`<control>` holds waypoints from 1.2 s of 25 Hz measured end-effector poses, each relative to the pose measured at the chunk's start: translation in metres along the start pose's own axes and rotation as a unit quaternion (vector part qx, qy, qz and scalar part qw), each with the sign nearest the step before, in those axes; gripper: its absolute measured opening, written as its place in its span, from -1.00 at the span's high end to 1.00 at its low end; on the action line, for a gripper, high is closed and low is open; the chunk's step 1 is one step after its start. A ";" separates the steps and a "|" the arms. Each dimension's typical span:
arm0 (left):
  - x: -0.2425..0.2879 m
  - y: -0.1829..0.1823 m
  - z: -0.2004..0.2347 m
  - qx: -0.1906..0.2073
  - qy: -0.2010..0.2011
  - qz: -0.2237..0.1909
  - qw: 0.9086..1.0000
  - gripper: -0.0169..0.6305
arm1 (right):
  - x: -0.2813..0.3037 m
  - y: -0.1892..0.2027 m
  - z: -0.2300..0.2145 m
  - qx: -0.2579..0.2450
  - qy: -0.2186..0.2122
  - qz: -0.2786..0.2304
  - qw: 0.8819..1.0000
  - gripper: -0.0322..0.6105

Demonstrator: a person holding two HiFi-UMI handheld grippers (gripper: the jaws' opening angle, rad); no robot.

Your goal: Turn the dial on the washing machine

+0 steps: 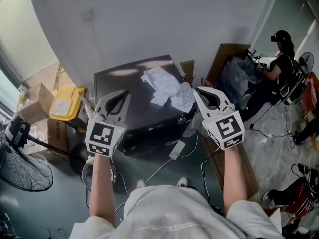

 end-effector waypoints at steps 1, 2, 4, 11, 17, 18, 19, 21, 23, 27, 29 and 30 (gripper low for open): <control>-0.001 -0.006 0.002 0.006 0.001 -0.006 1.000 0.90 | 0.001 -0.005 0.000 -0.006 0.001 -0.001 1.000 0.85; -0.001 -0.011 0.003 0.012 0.001 -0.011 1.000 0.90 | 0.001 -0.009 -0.001 -0.010 0.001 -0.002 1.000 0.85; -0.004 -0.021 0.006 0.023 0.002 -0.021 1.000 0.90 | 0.003 -0.018 -0.001 -0.016 0.000 -0.006 1.000 0.85; -0.016 -0.040 0.014 0.030 -0.010 -0.045 0.999 0.90 | 0.000 -0.046 0.002 -0.035 -0.003 -0.033 0.999 0.85; -0.023 -0.040 0.018 0.024 -0.017 -0.046 0.999 0.90 | 0.003 -0.046 0.002 -0.038 -0.004 -0.024 0.999 0.86; -0.023 -0.040 0.018 0.024 -0.017 -0.045 0.999 0.90 | 0.003 -0.044 0.002 -0.038 -0.003 -0.020 0.999 0.85; -0.024 -0.039 0.017 0.025 -0.016 -0.044 0.999 0.90 | 0.003 -0.043 0.003 -0.038 -0.004 -0.018 0.999 0.85; -0.026 -0.037 0.017 0.025 -0.016 -0.042 0.999 0.90 | 0.003 -0.041 0.004 -0.036 -0.005 -0.016 0.999 0.85; -0.027 -0.037 0.017 0.026 -0.017 -0.040 0.999 0.90 | 0.004 -0.039 0.004 -0.034 -0.005 -0.015 0.999 0.85; -0.026 -0.036 0.014 0.025 -0.013 -0.037 0.999 0.90 | 0.004 -0.035 0.002 -0.033 -0.005 -0.010 0.999 0.85; -0.026 -0.036 0.011 0.029 -0.006 -0.036 0.999 0.90 | 0.004 -0.034 0.002 -0.031 -0.003 -0.011 0.999 0.85; -0.025 -0.036 0.010 0.032 -0.001 -0.035 0.999 0.90 | 0.004 -0.034 0.003 -0.031 -0.004 -0.010 0.999 0.86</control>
Point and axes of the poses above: the fingertips, and each gripper's own axes: x forward along the fingers, z to its left, y out of its underside, the point moved 4 cm from there along -x, backward along the fingers, and after that the axes turned 1 degree about x, right-handed, at the moved point
